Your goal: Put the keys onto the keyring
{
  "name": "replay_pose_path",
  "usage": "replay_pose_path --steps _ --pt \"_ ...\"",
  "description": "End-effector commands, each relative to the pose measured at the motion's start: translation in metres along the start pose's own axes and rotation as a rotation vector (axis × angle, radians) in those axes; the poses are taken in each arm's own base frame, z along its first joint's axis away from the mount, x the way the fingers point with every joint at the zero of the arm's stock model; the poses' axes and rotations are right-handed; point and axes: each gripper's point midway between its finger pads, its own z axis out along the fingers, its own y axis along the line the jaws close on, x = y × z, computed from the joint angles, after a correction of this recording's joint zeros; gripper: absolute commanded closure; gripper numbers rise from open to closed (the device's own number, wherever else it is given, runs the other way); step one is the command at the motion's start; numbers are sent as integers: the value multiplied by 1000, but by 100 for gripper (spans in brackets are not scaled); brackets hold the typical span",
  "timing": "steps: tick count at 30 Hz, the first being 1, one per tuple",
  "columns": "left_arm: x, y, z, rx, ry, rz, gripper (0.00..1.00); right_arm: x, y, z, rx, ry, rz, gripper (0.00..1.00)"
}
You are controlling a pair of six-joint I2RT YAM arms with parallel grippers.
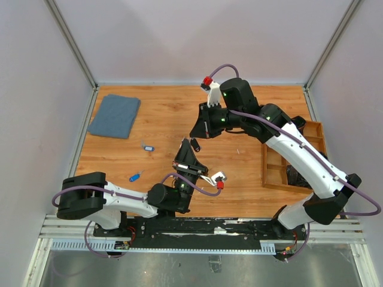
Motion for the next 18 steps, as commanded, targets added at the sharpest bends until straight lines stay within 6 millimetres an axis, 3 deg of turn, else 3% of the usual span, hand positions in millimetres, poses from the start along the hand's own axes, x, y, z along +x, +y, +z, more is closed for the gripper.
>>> replay_pose_path --steps 1,18 --pt "1 26 -1 -94 2 -167 100 -5 -4 -3 54 -17 10 100" --pt "2 26 -1 -92 4 -164 99 -7 -8 -10 98 -30 20 99"
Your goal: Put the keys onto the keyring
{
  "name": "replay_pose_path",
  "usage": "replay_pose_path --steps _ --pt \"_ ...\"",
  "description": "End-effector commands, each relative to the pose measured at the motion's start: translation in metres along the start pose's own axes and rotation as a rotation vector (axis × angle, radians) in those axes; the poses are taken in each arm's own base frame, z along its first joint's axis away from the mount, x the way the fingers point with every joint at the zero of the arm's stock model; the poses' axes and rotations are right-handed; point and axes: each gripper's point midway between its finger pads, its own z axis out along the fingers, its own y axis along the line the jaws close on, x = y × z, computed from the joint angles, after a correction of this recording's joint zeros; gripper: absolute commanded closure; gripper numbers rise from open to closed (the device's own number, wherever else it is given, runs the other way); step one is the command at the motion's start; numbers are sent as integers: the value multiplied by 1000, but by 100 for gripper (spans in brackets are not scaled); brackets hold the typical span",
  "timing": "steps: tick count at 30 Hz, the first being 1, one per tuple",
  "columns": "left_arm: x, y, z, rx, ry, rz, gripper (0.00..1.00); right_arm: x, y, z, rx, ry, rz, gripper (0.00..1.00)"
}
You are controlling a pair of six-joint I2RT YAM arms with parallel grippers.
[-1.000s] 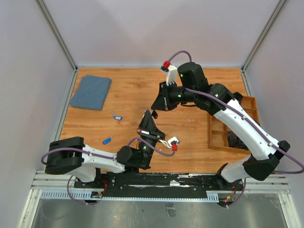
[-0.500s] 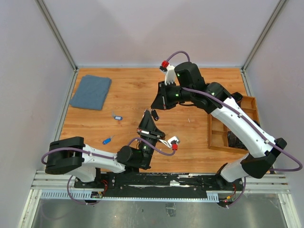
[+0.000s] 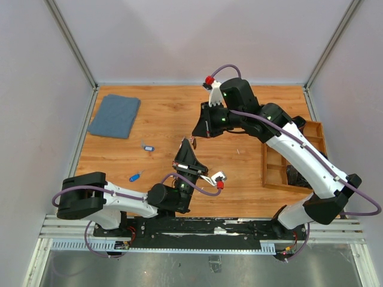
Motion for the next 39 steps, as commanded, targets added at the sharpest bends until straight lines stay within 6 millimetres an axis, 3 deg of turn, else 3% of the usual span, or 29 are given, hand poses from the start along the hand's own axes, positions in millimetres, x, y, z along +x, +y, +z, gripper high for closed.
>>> replay_pose_path --steps 1,12,22,29,35,39 --pt "2 26 -1 -92 3 -167 99 -5 1 -8 30 -19 -3 99" --pt "3 26 -1 -92 5 -169 99 -6 1 -18 38 -26 -24 99" --pt "4 28 -1 -97 6 -180 100 14 -4 -16 34 53 -54 99" --pt "5 29 -1 -97 8 -182 99 -1 6 -23 -23 -50 -113 85" --pt "4 29 -1 -99 6 -188 99 -20 13 -40 -59 -213 -255 75" --pt "5 32 -1 -105 2 -207 100 -20 20 -44 -124 -279 -379 71"
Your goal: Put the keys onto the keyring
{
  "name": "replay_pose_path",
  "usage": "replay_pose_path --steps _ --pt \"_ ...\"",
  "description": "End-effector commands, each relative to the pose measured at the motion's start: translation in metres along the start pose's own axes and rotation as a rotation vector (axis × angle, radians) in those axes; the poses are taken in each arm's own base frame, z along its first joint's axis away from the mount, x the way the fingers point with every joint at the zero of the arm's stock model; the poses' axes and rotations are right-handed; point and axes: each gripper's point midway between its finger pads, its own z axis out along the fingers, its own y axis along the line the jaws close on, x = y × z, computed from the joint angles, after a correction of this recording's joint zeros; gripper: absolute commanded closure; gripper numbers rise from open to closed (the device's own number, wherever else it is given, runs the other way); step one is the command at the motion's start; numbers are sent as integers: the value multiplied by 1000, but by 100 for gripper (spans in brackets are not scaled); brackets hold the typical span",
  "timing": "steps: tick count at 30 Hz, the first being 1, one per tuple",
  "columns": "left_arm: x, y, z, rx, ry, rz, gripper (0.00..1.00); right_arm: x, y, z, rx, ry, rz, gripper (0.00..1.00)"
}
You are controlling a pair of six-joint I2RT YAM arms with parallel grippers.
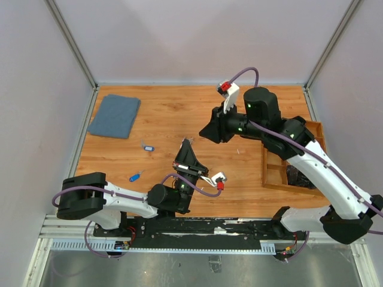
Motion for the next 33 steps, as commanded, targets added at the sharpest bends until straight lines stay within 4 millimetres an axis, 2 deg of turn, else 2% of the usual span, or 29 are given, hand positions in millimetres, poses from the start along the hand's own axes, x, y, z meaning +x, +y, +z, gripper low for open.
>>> replay_pose_path --steps 1,8,18,27,32,33 --pt "7 32 0 -107 8 -211 100 -18 12 -4 -88 -132 -187 70" --pt "7 43 -4 -125 -17 -266 100 -12 21 3 -167 -96 -159 66" --pt "7 45 -7 -128 -33 -276 99 -4 28 24 -241 -23 -90 68" --pt "8 44 -8 -126 -34 -280 100 1 28 25 -246 -5 -87 85" --pt "8 44 -8 -126 -34 -278 99 1 26 25 -240 -3 -86 99" --pt "9 44 -8 -126 -33 -280 99 2 26 25 -238 -1 -85 99"
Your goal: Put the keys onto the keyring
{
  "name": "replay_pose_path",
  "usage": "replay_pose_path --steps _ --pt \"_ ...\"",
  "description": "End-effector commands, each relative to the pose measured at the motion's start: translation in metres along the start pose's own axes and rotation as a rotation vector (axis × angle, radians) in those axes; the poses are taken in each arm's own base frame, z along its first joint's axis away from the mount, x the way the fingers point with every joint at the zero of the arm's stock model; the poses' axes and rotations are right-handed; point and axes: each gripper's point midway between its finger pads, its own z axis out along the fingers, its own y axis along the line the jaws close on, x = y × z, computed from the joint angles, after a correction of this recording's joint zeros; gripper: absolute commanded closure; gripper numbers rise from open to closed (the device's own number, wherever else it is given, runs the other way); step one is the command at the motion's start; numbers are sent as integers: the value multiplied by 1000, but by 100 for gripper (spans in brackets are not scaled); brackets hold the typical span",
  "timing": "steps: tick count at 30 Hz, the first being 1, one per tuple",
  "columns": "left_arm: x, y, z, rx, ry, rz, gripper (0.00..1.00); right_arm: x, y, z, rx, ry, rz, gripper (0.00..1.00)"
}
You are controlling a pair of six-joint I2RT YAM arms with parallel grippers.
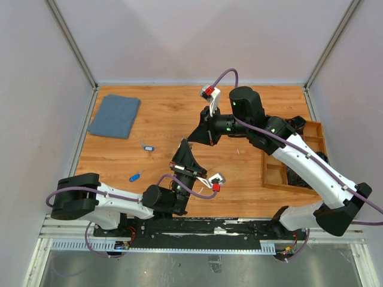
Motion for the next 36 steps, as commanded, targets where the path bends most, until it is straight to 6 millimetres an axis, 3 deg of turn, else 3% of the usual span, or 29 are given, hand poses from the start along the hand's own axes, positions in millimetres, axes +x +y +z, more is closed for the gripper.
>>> replay_pose_path --steps 1,5,11,18,21,23,27,32,36 --pt "8 29 -3 -102 -5 -174 99 -12 1 -6 5 -34 -17 99" --pt "9 31 -3 -105 -4 -186 98 -15 2 -10 7 -44 -21 99" --pt "9 33 -3 -106 3 -237 63 -23 2 -16 29 -73 -34 100" --pt "12 28 -13 -76 15 -326 41 -32 -10 -31 138 -121 -78 99" --pt "17 36 -18 -73 26 -435 32 -35 -21 -40 215 -142 -115 100" --pt "22 44 -20 -72 40 -542 17 -36 -28 -46 260 -153 -137 100" --pt "23 52 -19 0 25 -733 2 -35 -36 -57 326 -181 -179 99" --pt "16 63 -15 136 -60 -1046 0 -31 -42 -71 381 -194 -229 99" --pt "33 67 0 160 -34 -1110 0 -23 -45 -76 396 -191 -270 99"
